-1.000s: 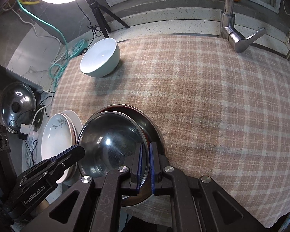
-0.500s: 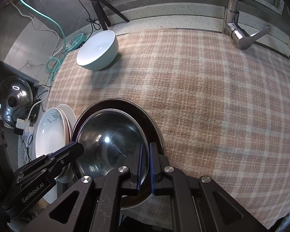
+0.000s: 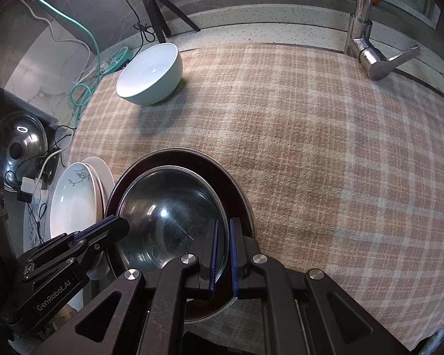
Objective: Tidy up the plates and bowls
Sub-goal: 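Lower the red-sided bowl into the large steel bowl and open both grippers, then move both open grippers to the light blue bowl rim and close them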
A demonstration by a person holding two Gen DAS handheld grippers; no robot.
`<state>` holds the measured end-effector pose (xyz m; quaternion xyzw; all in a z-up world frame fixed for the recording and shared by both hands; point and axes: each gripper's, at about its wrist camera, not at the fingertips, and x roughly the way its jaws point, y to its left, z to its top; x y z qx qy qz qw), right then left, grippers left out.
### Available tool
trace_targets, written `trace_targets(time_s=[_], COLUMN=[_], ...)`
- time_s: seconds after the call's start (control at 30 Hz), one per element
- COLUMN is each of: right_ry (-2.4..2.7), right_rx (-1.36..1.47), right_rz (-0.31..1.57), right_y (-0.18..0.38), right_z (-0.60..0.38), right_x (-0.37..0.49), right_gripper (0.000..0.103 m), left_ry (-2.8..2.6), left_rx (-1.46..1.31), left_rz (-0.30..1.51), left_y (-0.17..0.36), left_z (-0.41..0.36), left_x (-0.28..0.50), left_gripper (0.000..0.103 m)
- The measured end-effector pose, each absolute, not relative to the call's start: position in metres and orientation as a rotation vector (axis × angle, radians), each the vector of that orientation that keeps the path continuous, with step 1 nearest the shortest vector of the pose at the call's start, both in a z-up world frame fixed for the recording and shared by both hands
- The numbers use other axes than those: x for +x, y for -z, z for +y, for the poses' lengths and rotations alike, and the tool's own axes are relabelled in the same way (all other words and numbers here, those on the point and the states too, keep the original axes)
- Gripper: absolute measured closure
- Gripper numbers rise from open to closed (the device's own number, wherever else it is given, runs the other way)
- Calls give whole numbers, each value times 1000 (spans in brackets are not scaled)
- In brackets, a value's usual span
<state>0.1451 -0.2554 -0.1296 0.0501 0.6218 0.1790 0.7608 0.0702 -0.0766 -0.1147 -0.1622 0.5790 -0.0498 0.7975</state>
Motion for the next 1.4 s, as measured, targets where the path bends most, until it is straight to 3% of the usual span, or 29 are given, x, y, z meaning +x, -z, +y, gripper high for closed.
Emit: trace_targets(time_s=[0.47, 0.77, 1.4], right_ry=[-434, -450, -347], right_rx=[118, 148, 316], right_rz=[1301, 1207, 1229], right_y=[100, 69, 78], right_z=[-257, -243, -186], right_x=[141, 157, 241], right_gripper=[89, 80, 79], left_ry=[157, 167, 162], left_rx=[-379, -410, -382], left_rz=[1215, 1179, 1173], left_y=[95, 80, 74], left_z=[-64, -35, 52], left_x=[68, 78, 173], left_gripper=[95, 93, 93])
